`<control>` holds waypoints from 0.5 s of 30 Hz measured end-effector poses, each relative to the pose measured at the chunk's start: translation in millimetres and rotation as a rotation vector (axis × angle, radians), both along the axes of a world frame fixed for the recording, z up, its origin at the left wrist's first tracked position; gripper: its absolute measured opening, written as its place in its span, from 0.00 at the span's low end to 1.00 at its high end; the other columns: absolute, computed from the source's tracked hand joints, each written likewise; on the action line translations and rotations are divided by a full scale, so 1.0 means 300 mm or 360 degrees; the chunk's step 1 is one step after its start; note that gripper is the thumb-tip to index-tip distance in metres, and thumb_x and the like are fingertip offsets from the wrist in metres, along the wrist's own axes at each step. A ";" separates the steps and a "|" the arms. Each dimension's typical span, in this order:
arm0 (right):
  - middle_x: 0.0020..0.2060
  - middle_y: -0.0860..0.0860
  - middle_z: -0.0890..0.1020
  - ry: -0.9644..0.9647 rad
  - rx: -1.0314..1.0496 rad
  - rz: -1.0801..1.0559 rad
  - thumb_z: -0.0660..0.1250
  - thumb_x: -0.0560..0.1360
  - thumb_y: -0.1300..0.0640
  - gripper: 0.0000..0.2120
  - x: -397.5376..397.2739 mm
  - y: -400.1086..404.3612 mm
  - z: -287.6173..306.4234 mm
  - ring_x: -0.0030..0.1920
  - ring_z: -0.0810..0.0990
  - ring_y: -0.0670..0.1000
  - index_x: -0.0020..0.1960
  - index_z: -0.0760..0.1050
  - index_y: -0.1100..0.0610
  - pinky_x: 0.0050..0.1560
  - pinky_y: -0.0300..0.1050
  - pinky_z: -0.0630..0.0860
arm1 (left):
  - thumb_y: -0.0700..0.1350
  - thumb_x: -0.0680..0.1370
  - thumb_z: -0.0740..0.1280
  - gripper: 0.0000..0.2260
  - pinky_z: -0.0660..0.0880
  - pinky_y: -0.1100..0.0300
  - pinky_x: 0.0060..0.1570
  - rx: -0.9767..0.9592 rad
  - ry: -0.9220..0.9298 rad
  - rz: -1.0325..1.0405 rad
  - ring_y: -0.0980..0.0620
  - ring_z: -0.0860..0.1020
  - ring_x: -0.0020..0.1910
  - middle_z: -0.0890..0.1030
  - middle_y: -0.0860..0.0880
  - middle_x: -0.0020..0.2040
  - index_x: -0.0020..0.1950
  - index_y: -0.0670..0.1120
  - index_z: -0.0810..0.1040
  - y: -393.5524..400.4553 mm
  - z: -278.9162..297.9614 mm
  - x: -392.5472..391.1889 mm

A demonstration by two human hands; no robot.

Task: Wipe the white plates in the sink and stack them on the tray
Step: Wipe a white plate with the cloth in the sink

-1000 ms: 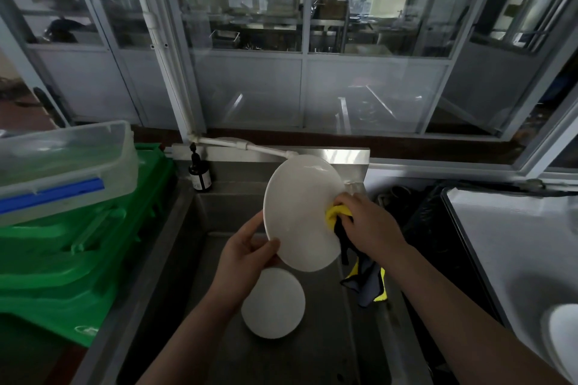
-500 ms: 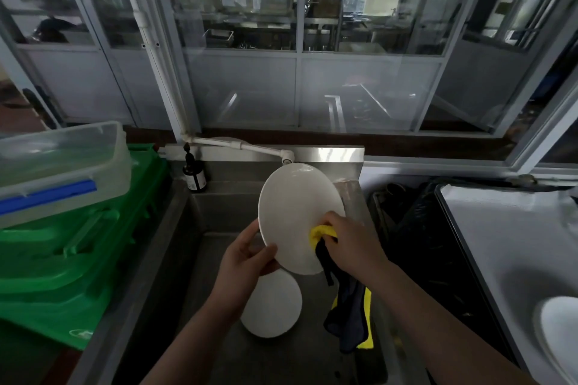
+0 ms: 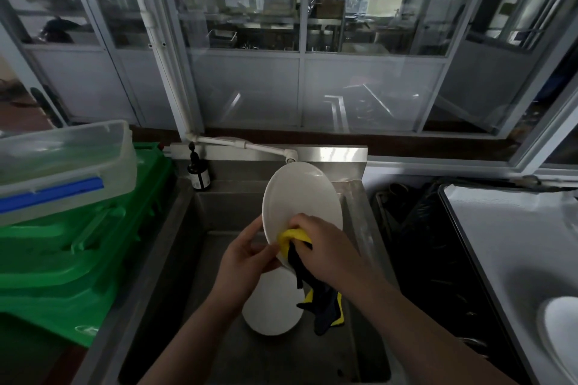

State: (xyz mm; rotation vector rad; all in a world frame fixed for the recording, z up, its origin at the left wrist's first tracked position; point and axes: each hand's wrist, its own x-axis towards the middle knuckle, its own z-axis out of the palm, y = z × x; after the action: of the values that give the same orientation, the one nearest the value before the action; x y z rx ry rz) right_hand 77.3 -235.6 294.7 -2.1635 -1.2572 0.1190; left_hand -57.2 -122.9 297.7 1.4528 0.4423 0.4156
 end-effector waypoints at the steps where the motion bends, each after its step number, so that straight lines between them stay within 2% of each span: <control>1: 0.49 0.45 0.79 0.0008 0.0031 0.0031 0.63 0.78 0.53 0.08 -0.010 0.004 0.003 0.48 0.78 0.47 0.56 0.72 0.45 0.46 0.48 0.78 | 0.37 0.80 0.66 0.22 0.82 0.48 0.53 -0.0002 -0.0004 -0.0002 0.40 0.85 0.50 0.86 0.40 0.49 0.73 0.54 0.71 0.002 0.001 -0.001; 7: 0.53 0.46 0.80 0.0182 0.0102 0.0176 0.65 0.78 0.54 0.12 -0.029 -0.002 -0.008 0.52 0.78 0.45 0.61 0.76 0.47 0.54 0.45 0.77 | 0.35 0.80 0.66 0.21 0.82 0.49 0.54 -0.0019 -0.0015 0.0046 0.42 0.85 0.50 0.86 0.42 0.50 0.69 0.54 0.74 0.007 0.008 -0.011; 10: 0.53 0.46 0.81 0.0196 0.0066 0.0259 0.65 0.78 0.54 0.13 -0.020 -0.015 -0.010 0.53 0.78 0.44 0.62 0.77 0.48 0.55 0.44 0.77 | 0.35 0.80 0.66 0.21 0.82 0.49 0.53 -0.0078 -0.0018 0.0058 0.41 0.85 0.49 0.86 0.41 0.50 0.70 0.53 0.74 0.003 -0.001 -0.017; 15: 0.54 0.44 0.80 0.0238 0.0028 0.0312 0.66 0.78 0.55 0.12 -0.009 -0.039 -0.020 0.54 0.77 0.43 0.62 0.78 0.49 0.57 0.41 0.75 | 0.35 0.80 0.66 0.21 0.82 0.50 0.51 -0.0080 0.0007 0.0073 0.42 0.85 0.49 0.86 0.42 0.49 0.67 0.56 0.75 0.000 -0.010 -0.022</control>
State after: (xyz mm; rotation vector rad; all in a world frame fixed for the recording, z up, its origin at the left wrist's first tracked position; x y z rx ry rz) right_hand 74.6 -247.2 288.6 -1.9730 -1.3743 0.3425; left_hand -63.9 -122.9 294.8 1.3970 0.4875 0.4349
